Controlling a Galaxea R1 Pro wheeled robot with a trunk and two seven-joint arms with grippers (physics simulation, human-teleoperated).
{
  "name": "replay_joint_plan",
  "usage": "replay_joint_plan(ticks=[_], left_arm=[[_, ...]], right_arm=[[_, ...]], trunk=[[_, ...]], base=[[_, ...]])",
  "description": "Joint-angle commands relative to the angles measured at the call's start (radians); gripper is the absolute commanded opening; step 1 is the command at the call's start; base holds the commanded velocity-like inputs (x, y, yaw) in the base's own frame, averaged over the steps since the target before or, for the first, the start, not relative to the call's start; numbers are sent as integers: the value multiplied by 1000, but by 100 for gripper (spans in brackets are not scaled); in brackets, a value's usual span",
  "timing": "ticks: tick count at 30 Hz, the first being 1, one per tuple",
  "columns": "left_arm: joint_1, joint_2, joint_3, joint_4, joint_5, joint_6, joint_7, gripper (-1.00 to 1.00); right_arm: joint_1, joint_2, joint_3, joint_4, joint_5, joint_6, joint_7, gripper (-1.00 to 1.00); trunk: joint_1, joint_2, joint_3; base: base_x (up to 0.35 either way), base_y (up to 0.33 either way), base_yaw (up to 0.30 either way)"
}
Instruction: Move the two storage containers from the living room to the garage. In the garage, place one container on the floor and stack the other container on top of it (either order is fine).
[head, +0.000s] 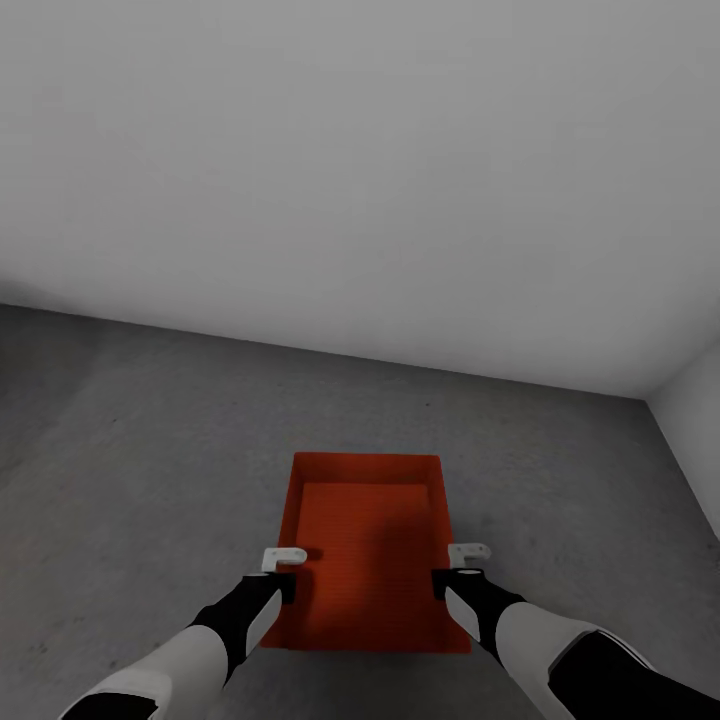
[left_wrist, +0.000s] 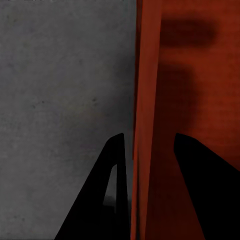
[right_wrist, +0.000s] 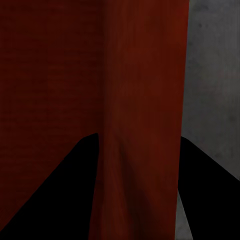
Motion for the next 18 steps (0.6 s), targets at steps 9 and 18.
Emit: replay_joint_plan(ticks=[9,18], left_arm=[[-1,-12,42,2,9,8,3,-100],[-1,-12,42,2,9,8,3,-100]], right_arm=[[1,0,89,-3,11,-43,-41,-100],[0,0,89,-3,11,-43,-41,-100]], trunk=[[0,0,-1],[0,0,-1]], base=[[0,0,0],[0,0,0]])
